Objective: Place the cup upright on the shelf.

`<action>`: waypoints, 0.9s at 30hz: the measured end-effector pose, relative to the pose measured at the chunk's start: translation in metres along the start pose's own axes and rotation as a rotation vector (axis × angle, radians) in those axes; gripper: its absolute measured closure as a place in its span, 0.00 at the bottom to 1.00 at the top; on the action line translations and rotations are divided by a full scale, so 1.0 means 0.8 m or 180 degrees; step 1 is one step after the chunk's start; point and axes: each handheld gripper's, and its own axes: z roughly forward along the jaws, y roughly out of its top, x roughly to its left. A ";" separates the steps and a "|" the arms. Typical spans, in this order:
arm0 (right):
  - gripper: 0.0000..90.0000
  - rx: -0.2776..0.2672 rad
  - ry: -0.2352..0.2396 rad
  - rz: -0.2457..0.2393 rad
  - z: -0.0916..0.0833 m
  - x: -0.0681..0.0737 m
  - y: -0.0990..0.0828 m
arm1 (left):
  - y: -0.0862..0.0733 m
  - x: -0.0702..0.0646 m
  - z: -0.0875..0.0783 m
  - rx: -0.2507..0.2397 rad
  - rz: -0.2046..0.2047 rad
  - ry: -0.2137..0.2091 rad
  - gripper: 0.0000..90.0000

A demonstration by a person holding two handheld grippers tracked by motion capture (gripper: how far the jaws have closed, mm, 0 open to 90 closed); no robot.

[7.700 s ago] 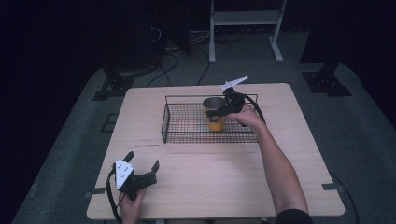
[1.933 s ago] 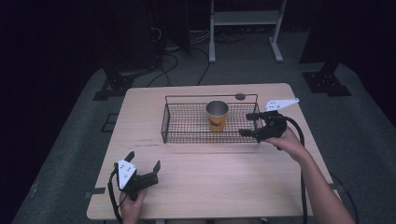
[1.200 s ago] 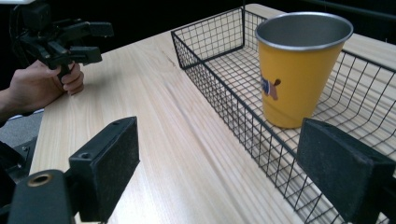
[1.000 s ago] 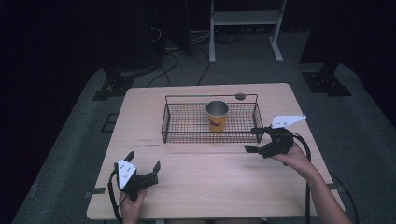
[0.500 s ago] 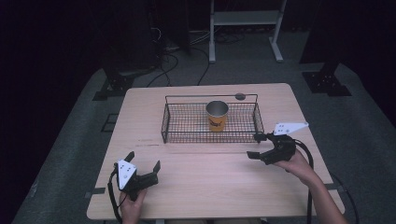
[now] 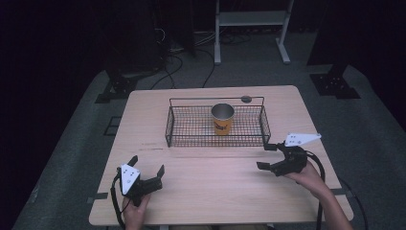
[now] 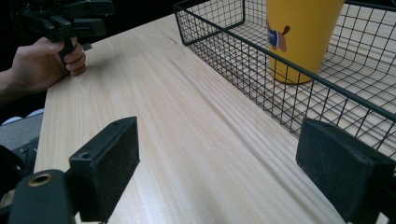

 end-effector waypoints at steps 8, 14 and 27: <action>0.14 -0.0003 -0.0020 0.0003 -0.004 0.007 -0.014 | 0.000 0.000 0.000 0.0001 0.0013 0.0003 0.00; 0.14 -0.0046 -0.0024 0.0047 -0.008 0.012 -0.027 | 0.000 0.000 0.000 0.0002 0.0011 0.0002 0.00; 0.14 -0.0206 -0.0134 0.0134 -0.009 0.039 -0.071 | 0.000 0.000 0.002 0.0019 -0.0013 -0.0001 0.00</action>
